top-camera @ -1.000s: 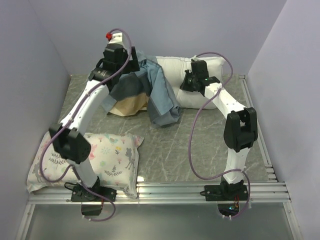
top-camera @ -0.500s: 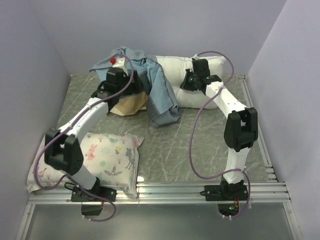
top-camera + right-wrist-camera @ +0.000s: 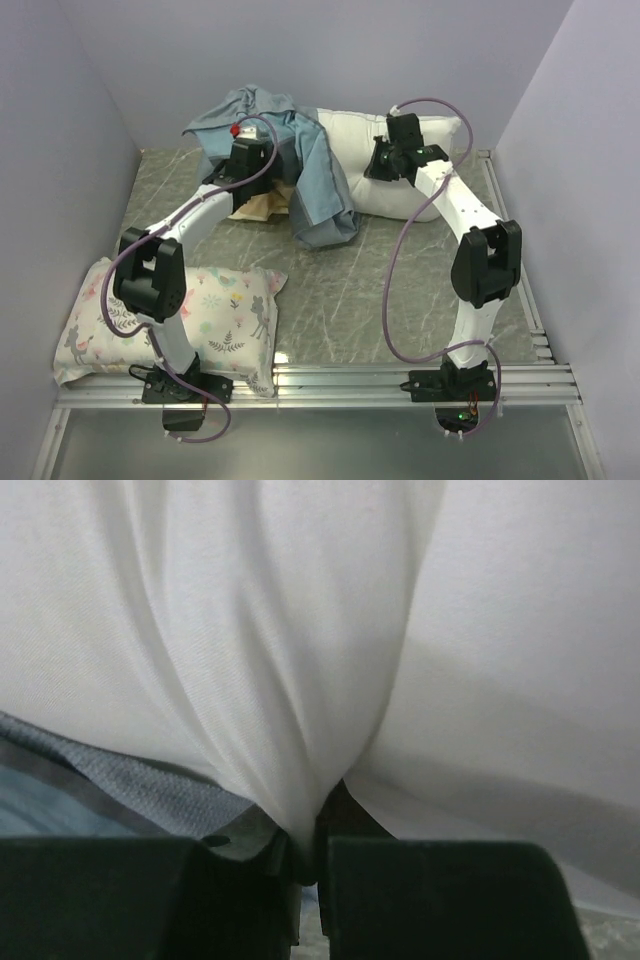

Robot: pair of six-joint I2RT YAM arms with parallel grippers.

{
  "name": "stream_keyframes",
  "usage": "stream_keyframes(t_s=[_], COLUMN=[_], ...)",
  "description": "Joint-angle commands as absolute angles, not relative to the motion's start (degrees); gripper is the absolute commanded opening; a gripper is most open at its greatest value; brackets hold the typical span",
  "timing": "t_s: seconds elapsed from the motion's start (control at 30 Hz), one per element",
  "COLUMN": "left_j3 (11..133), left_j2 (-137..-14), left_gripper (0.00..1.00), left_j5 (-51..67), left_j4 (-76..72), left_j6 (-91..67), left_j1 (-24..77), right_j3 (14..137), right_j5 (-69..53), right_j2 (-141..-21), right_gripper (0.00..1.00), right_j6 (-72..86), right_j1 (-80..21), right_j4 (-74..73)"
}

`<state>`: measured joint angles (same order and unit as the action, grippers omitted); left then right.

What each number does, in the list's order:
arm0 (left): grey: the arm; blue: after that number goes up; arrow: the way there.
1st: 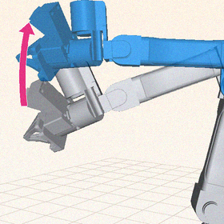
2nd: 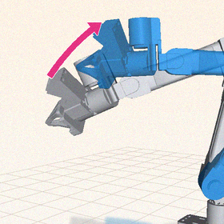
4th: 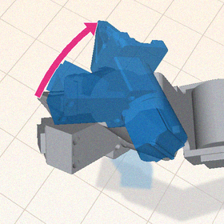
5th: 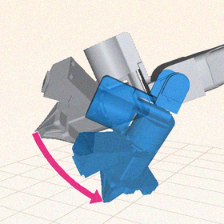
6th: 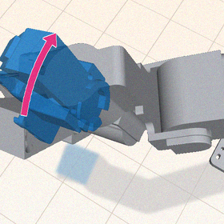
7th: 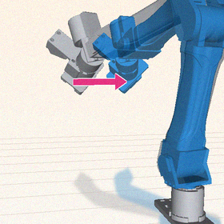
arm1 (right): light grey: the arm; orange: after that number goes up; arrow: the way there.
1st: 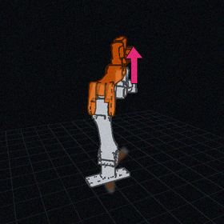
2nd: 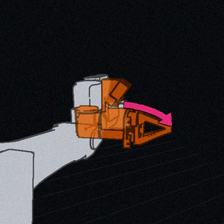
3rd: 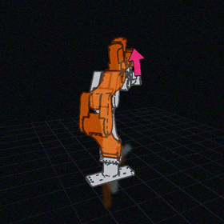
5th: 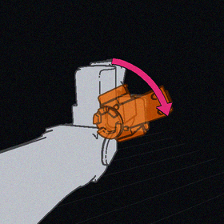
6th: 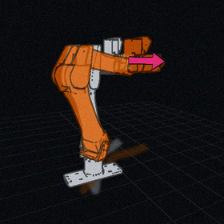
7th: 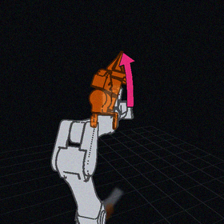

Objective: Remove the pillowcase from the pillow

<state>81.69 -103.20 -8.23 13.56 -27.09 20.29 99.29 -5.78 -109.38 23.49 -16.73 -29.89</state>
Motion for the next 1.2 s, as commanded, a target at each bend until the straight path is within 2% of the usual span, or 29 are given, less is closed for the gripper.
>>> stream_keyframes(t_s=[0.0,0.2,0.47,0.83,0.93,0.97,1.0,1.07,1.13,1.17], left_j3=[84.8,80.0,79.4,92.4,95.0,95.1,94.7,92.6,91.1,90.4], left_j2=[-99.7,-93.8,-90.7,-97.5,-99.7,-100.0,-99.9,-98.5,-96.3,-95.3], left_gripper=[0.0,0.0,0.0,0.0,0.02,0.09,0.3,0.53,0.74,0.77], left_j5=[-17.9,-19.2,-21.5,-20.4,-14.5,-12.8,-10.7,-8.9,-8.3,-6.2], left_j4=[14.1,13.8,15.2,20.1,21.0,21.3,19.7,18.2,16.1,15.1], left_j6=[-27.9,-30.9,-35.2,-37.3,-35.4,-35.2,-34.2,-33.6,-32.1,-31.7], left_j1=[17.0,6.6,-6.6,-12.2,-12.2,-12.0,-11.7,-10.2,-9.0,-7.6], right_j3=[105.1,110.6,110.7,109.9,108.6,107.5,106.8,104.1,102.9,102.0], right_j5=[-2.0,-1.1,-3.8,-4.8,-6.5,-7.0,-7.5,-7.2,-7.2,-7.1], right_j2=[-104.5,-103.5,-102.4,-99.1,-99.1,-99.1,-98.9,-98.2,-97.6,-97.5], right_gripper=[0.0,0.0,0.0,0.0,0.0,0.0,0.0,0.0,0.0,0.0], right_j6=[23.2,23.5,24.0,24.3,24.1,24.3,24.3,24.3,24.1,23.8], right_j1=[-15.1,-10.9,-5.7,-1.8,-1.9,-1.9,-2.0,-2.7,-3.8,-4.2], right_j4=[-35.9,-39.5,-40.0,-40.4,-39.6,-39.4,-38.9,-37.3,-36.7,-36.4])
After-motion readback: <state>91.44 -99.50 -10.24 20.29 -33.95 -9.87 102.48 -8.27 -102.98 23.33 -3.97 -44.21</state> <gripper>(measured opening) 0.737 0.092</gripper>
